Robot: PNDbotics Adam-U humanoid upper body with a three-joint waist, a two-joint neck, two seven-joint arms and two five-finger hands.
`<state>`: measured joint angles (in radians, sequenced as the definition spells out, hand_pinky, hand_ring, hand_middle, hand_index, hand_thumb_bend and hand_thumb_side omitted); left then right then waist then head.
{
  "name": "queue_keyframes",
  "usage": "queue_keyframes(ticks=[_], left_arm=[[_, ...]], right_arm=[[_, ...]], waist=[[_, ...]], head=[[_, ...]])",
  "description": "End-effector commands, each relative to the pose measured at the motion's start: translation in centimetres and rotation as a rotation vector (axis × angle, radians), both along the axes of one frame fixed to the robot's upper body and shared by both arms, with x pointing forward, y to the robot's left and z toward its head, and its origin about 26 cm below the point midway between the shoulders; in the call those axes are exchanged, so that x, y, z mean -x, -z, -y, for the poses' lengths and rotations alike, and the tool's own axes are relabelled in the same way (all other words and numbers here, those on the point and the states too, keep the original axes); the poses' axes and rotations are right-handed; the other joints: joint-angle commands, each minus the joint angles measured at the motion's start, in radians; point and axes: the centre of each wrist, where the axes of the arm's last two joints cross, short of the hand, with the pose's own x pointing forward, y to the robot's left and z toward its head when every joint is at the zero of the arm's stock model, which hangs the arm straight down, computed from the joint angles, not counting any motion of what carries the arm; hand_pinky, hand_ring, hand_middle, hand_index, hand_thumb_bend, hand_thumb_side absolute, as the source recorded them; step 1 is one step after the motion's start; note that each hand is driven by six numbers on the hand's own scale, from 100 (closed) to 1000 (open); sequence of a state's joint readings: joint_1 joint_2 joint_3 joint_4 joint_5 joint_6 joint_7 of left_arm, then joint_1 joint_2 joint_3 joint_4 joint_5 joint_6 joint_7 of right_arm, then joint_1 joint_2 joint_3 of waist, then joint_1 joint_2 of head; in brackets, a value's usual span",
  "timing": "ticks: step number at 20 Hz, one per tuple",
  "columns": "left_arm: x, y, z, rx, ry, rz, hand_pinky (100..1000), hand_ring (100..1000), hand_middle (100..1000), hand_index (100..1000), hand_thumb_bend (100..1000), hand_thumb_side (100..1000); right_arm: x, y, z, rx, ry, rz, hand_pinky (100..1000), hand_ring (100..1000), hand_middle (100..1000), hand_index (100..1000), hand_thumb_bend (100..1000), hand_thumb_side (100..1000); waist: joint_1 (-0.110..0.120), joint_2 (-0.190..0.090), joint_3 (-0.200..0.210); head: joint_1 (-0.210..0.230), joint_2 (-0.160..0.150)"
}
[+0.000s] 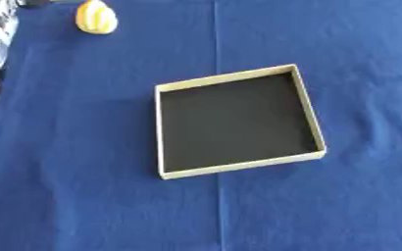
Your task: Pick up objects on the table and place them in the box.
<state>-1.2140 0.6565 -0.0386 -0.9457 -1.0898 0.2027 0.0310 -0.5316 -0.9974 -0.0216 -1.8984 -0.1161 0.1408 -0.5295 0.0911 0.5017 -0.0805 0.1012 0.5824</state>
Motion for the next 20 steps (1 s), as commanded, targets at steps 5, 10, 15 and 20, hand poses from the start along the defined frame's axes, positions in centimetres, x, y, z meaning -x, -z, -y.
queue_keyframes(ticks=[5, 10, 15, 20], left_arm=[[5.8, -2.8, 4.4, -0.218, 0.295, 0.061, 650, 578, 475, 632, 100, 100], [10.3, -1.0, 9.0, -0.32, 0.558, 0.022, 652, 578, 480, 631, 100, 100], [15.3, 0.7, 14.4, -0.449, 0.832, -0.02, 654, 577, 481, 631, 100, 100], [17.4, 2.0, 17.1, -0.48, 0.977, -0.127, 664, 568, 482, 632, 100, 145]], right_arm=[[1.5, -1.0, -0.3, 0.042, -0.013, 0.053, 815, 905, 806, 815, 100, 918], [2.0, -0.6, -0.7, 0.045, -0.026, 0.056, 814, 903, 805, 816, 100, 911], [2.1, -0.3, -0.8, 0.049, -0.041, 0.061, 814, 903, 805, 815, 100, 908], [2.0, -0.3, -0.9, 0.047, -0.051, 0.067, 814, 902, 805, 815, 100, 906]], waist=[[-0.019, -0.071, 0.019], [-0.031, -0.093, 0.027], [-0.039, -0.109, 0.036], [-0.042, -0.116, 0.038]], head=[[-0.019, 0.034], [-0.025, 0.048], [-0.038, 0.06], [-0.04, 0.072]])
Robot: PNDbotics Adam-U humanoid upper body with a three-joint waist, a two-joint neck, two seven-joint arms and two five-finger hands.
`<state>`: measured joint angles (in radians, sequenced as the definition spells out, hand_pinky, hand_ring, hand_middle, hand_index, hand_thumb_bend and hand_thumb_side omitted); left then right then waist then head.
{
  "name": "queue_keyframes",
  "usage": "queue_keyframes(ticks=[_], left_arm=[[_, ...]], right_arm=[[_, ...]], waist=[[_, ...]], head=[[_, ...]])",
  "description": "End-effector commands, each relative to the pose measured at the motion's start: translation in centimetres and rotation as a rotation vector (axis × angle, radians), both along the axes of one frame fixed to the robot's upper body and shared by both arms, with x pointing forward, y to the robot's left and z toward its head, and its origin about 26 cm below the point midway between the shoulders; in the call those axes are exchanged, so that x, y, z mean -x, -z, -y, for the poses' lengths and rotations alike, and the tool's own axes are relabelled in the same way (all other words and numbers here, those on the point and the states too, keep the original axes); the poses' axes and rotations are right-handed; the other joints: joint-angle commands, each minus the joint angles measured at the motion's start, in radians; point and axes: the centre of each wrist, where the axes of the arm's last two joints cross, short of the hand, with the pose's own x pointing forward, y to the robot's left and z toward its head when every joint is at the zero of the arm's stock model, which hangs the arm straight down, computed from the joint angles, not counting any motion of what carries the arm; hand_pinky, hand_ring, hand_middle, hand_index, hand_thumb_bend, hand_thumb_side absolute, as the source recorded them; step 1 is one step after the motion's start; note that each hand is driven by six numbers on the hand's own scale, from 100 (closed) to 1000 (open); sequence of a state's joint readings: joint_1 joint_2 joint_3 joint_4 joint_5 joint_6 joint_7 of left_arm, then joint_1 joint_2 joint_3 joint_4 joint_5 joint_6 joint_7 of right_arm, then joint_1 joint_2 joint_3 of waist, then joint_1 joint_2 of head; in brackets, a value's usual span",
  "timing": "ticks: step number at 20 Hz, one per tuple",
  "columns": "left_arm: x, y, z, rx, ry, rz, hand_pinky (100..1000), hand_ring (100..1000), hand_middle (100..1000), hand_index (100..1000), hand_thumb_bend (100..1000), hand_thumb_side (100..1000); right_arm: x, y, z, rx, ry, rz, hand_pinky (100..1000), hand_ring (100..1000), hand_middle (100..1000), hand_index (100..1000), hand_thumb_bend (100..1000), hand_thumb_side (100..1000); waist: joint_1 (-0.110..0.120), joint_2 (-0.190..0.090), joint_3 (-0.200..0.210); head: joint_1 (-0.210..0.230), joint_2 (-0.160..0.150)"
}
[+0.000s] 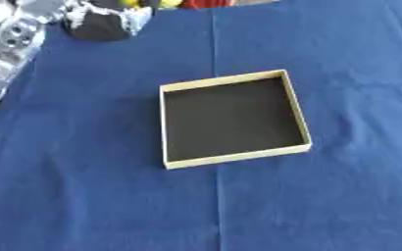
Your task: Pick up objects on the table and place them in the box.
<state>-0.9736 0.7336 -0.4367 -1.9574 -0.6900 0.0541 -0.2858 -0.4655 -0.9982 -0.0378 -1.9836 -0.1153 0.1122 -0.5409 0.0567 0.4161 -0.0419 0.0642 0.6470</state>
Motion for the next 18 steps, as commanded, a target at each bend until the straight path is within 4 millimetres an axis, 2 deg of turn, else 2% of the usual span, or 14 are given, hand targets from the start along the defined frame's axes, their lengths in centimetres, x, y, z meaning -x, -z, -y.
queue_keyframes(ticks=[1, 6, 11, 14, 18], left_arm=[[1.0, 0.2, 0.6, -0.041, 0.028, -0.048, 667, 561, 483, 632, 100, 150], [0.4, 2.0, -0.2, -0.109, -0.001, -0.156, 681, 568, 490, 630, 100, 164], [-0.6, 4.2, -0.8, -0.168, 0.058, -0.251, 700, 567, 489, 630, 100, 217], [-1.2, 5.6, -0.9, -0.201, 0.078, -0.3, 701, 569, 491, 631, 100, 211], [-2.2, 7.3, -1.2, -0.252, 0.023, -0.356, 703, 574, 496, 636, 100, 177]], right_arm=[[0.6, -1.1, 0.0, 0.025, -0.003, 0.044, 814, 902, 805, 816, 100, 904], [0.6, -1.1, 0.0, 0.03, -0.006, 0.054, 814, 903, 805, 816, 100, 905], [0.5, -0.9, 0.0, 0.023, -0.003, 0.047, 814, 904, 805, 815, 100, 909], [0.5, -0.8, -0.2, 0.021, -0.006, 0.041, 814, 905, 805, 815, 100, 912], [0.4, -0.7, -0.2, 0.019, -0.006, 0.034, 814, 905, 804, 815, 100, 913]], waist=[[-0.007, -0.031, -0.001], [-0.001, -0.025, -0.008], [0.003, -0.018, -0.012], [0.004, -0.015, -0.016], [0.006, -0.013, -0.019]], head=[[-0.003, 0.009], [-0.005, 0.013], [-0.009, 0.013], [-0.008, 0.012], [0.0, 0.016]])
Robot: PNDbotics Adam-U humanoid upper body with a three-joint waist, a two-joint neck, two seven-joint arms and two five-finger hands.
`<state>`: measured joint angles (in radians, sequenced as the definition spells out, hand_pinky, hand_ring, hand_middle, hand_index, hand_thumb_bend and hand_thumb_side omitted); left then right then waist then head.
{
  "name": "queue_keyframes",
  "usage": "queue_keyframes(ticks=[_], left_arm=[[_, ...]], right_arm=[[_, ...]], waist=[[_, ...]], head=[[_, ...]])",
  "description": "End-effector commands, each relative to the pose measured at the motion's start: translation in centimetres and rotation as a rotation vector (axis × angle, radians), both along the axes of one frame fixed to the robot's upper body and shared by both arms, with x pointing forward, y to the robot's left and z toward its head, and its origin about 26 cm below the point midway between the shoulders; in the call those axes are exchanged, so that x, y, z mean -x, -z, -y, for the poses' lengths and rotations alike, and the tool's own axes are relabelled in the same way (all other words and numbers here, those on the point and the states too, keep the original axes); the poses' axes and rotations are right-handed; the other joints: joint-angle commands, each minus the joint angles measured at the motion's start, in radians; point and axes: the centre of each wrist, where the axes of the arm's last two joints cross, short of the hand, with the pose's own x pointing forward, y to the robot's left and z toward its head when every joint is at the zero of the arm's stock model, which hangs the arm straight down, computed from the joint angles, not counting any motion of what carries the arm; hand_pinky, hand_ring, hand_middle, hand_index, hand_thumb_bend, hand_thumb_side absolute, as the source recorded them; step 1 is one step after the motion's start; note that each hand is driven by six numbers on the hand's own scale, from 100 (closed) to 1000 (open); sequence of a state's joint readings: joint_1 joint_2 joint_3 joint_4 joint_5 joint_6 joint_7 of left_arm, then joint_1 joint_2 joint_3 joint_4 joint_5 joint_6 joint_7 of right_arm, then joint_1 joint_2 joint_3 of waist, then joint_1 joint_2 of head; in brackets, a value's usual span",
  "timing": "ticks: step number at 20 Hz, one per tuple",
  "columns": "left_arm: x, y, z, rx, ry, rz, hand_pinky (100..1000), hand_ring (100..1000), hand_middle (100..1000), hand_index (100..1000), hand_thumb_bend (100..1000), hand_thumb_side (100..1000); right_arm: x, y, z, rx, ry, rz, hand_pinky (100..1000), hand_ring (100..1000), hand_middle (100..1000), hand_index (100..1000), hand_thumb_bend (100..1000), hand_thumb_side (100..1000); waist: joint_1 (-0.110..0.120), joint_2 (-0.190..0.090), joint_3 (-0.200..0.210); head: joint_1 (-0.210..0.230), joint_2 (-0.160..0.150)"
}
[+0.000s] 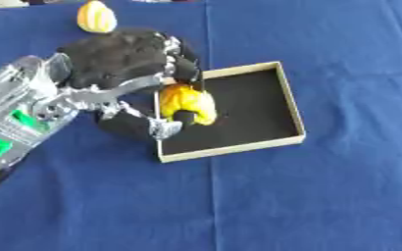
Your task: Pick up objects on the table and place them in the box.
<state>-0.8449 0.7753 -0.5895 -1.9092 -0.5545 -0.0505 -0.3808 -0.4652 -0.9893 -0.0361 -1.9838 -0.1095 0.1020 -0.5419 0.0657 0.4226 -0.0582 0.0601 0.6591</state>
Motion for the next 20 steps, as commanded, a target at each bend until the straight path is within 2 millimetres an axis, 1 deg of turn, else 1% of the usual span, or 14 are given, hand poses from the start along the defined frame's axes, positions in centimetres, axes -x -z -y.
queue_keyframes(ticks=[1, 5, 7, 8, 9, 10, 11, 12, 14, 16, 17, 18, 19, 20], left_arm=[[-0.7, 0.5, -0.9, -0.058, -0.056, -0.007, 706, 577, 499, 640, 100, 160], [-1.8, 2.1, -0.9, -0.079, -0.107, -0.028, 721, 605, 528, 673, 100, 100], [-2.2, 2.6, -0.9, -0.098, -0.125, -0.014, 754, 677, 583, 735, 100, 100], [-2.4, 2.7, -1.0, -0.111, -0.138, -0.005, 774, 719, 639, 798, 125, 100], [-2.5, 2.8, -1.1, -0.129, -0.15, 0.004, 835, 813, 747, 876, 198, 149], [-2.5, 2.8, -1.2, -0.147, -0.157, 0.014, 861, 847, 782, 901, 239, 244], [-2.5, 2.6, -1.4, -0.16, -0.163, 0.025, 890, 893, 828, 932, 307, 372], [-2.4, 2.4, -1.6, -0.171, -0.171, 0.044, 899, 915, 846, 944, 367, 422], [-2.2, 1.8, -2.0, -0.181, -0.19, 0.09, 899, 922, 849, 950, 400, 465], [-1.9, 1.1, -2.2, -0.167, -0.2, 0.136, 891, 924, 849, 948, 386, 441], [-1.7, 0.7, -2.3, -0.151, -0.199, 0.16, 884, 926, 850, 948, 361, 391], [-1.4, -0.2, -2.3, -0.123, -0.198, 0.196, 875, 920, 846, 943, 100, 491], [-1.0, -1.0, -2.4, -0.09, -0.196, 0.229, 873, 918, 844, 942, 317, 322], [-0.6, -2.0, -2.4, -0.054, -0.195, 0.26, 870, 914, 843, 940, 293, 291]], right_arm=[[0.5, -0.8, -0.1, 0.02, 0.003, 0.027, 815, 905, 804, 815, 100, 914], [0.4, -0.6, -0.1, 0.011, 0.004, 0.02, 815, 906, 803, 814, 100, 918], [0.4, -0.6, -0.2, 0.011, 0.005, 0.015, 814, 905, 803, 814, 100, 925], [0.4, -0.5, -0.1, 0.011, 0.005, 0.015, 815, 905, 803, 814, 100, 917], [0.4, -0.5, -0.1, 0.011, 0.006, 0.015, 815, 905, 803, 814, 100, 917], [0.4, -0.5, -0.1, 0.011, 0.008, 0.013, 815, 906, 803, 814, 100, 918], [0.4, -0.5, -0.1, 0.012, 0.01, 0.01, 815, 906, 803, 814, 100, 919], [0.4, -0.4, -0.1, 0.012, 0.013, 0.005, 815, 906, 803, 814, 100, 920], [0.4, -0.2, 0.0, 0.011, 0.019, -0.003, 815, 907, 803, 814, 100, 920], [0.4, -0.1, 0.0, 0.011, 0.023, -0.009, 815, 907, 803, 814, 100, 921], [0.4, -0.1, 0.0, 0.011, 0.025, -0.012, 815, 907, 803, 814, 100, 921], [0.4, -0.1, 0.0, 0.012, 0.027, -0.015, 815, 907, 803, 814, 100, 938], [0.4, -0.1, 0.0, 0.012, 0.03, -0.016, 815, 907, 803, 814, 100, 919], [0.4, -0.1, 0.0, 0.012, 0.032, -0.014, 814, 906, 803, 814, 100, 917]], waist=[[-0.003, -0.019, -0.003], [-0.003, -0.017, -0.005], [-0.003, -0.016, -0.007], [-0.003, -0.016, -0.007], [-0.002, -0.016, -0.008], [-0.002, -0.016, -0.008], [-0.001, -0.016, -0.007], [-0.001, -0.016, -0.007], [0.0, -0.017, -0.003], [0.0, -0.018, 0.0], [0.0, -0.019, 0.002], [-0.001, -0.02, 0.003], [-0.001, -0.022, 0.005], [-0.002, -0.023, 0.006]], head=[[0.006, 0.004], [0.013, 0.003], [0.016, 0.002], [0.016, 0.002], [0.016, 0.003], [0.015, 0.004], [0.014, 0.005], [0.013, 0.006], [0.013, 0.008], [0.013, 0.008], [0.012, 0.007], [0.011, 0.008], [0.01, 0.008], [0.009, 0.009]])
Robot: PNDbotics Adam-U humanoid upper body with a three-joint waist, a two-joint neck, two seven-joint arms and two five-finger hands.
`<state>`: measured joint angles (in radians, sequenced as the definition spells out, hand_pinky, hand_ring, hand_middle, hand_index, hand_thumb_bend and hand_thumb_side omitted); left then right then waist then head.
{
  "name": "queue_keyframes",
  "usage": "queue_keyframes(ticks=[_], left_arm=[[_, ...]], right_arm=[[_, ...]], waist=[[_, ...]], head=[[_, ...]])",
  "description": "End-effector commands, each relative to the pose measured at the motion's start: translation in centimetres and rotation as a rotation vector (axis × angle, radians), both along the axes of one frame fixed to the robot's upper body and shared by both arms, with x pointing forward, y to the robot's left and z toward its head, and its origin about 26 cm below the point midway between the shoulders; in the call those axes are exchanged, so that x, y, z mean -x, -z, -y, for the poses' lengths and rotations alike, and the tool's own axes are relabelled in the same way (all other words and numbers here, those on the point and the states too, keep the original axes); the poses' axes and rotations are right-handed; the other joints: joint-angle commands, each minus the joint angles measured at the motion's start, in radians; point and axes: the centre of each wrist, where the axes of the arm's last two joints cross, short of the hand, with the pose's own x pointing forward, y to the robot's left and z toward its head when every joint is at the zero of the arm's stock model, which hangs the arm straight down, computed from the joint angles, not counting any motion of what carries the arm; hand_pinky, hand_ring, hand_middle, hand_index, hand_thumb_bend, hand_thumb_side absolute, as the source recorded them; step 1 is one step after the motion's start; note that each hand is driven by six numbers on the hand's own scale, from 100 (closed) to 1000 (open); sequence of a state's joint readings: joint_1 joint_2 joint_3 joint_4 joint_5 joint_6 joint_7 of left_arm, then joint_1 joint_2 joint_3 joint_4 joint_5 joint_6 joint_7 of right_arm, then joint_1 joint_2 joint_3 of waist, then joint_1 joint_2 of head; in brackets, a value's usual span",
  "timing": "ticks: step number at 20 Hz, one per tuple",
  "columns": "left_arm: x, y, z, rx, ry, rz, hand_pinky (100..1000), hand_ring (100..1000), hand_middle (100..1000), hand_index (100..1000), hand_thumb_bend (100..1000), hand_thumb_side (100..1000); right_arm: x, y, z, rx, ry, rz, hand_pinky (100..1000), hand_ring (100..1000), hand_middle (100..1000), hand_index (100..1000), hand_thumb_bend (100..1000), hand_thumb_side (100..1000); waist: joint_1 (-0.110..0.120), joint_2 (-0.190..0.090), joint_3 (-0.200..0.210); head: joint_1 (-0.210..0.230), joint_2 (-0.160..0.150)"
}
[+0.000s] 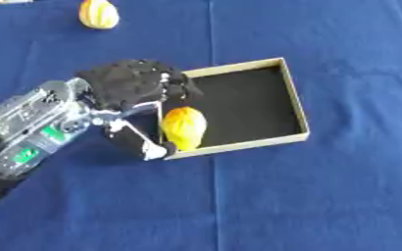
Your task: Pick up objects on the table and place them in the box.
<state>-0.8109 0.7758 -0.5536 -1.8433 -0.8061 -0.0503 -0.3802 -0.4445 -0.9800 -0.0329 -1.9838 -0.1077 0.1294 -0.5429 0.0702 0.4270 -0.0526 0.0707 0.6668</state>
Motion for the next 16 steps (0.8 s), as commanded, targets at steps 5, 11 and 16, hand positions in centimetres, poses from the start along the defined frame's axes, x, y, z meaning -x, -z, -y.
queue_keyframes(ticks=[5, 11, 16], left_arm=[[1.6, -7.3, -2.1, 0.202, -0.084, 0.173, 871, 909, 838, 928, 235, 148], [-3.3, -11.0, -3.3, 0.291, -0.249, 0.12, 872, 918, 848, 933, 264, 135], [-8.3, -11.0, -4.1, 0.295, -0.378, 0.121, 876, 940, 869, 937, 322, 100]], right_arm=[[0.6, -1.2, 0.1, 0.025, 0.012, 0.045, 814, 905, 802, 814, 100, 910], [0.7, -1.5, 0.0, 0.037, 0.005, 0.05, 814, 904, 802, 814, 100, 907], [0.7, -1.8, -0.2, 0.04, -0.006, 0.06, 813, 904, 802, 814, 100, 905]], waist=[[-0.006, -0.037, 0.012], [-0.008, -0.045, 0.019], [-0.01, -0.039, 0.007]], head=[[-0.006, 0.011], [-0.015, 0.005], [-0.002, -0.018]])
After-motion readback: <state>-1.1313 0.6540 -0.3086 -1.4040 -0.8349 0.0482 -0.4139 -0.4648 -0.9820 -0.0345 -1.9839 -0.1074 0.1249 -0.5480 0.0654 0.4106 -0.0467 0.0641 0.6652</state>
